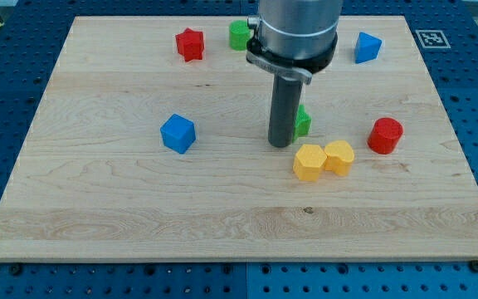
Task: Point at top center
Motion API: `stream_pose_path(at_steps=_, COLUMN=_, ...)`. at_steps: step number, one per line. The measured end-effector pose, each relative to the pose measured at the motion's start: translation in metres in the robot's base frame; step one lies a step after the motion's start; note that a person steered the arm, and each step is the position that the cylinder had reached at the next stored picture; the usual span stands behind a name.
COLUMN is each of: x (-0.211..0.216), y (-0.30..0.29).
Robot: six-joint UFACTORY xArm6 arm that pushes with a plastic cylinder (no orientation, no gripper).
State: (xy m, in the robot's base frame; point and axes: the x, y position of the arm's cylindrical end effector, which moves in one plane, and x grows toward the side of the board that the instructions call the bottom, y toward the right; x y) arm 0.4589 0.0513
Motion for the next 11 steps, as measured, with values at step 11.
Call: stream_pose_path(at_steps=11, x=-0.237, y=-0.036)
